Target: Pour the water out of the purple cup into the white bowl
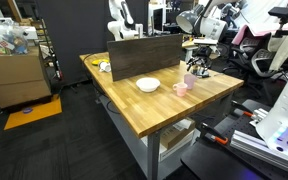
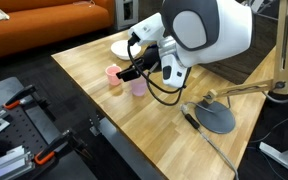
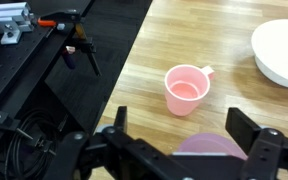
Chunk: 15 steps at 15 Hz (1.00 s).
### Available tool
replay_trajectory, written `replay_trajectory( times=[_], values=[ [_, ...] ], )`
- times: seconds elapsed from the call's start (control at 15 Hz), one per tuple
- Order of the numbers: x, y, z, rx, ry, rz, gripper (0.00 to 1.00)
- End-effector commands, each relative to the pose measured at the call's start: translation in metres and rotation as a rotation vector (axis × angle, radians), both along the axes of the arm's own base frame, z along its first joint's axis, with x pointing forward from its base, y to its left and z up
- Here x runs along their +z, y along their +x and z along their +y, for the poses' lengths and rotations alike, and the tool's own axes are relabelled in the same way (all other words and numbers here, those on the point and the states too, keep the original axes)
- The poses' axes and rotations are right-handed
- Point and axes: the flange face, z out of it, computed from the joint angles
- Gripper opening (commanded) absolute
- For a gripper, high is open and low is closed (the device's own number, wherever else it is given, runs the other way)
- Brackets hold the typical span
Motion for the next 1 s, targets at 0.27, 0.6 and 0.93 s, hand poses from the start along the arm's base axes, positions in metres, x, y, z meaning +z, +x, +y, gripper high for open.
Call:
replay_trajectory(
  times=[0.27, 0.6, 0.93],
  values=[
    [0.003, 0.019, -0.006, -0.048, 0.022, 0.001, 1.0],
    [-0.024, 0.016, -0.015, -0.088, 0.068, 0.056, 1.0],
    [-0.025, 0.028, -0.025, -0.103, 0.089, 0.05, 1.0]
  ],
)
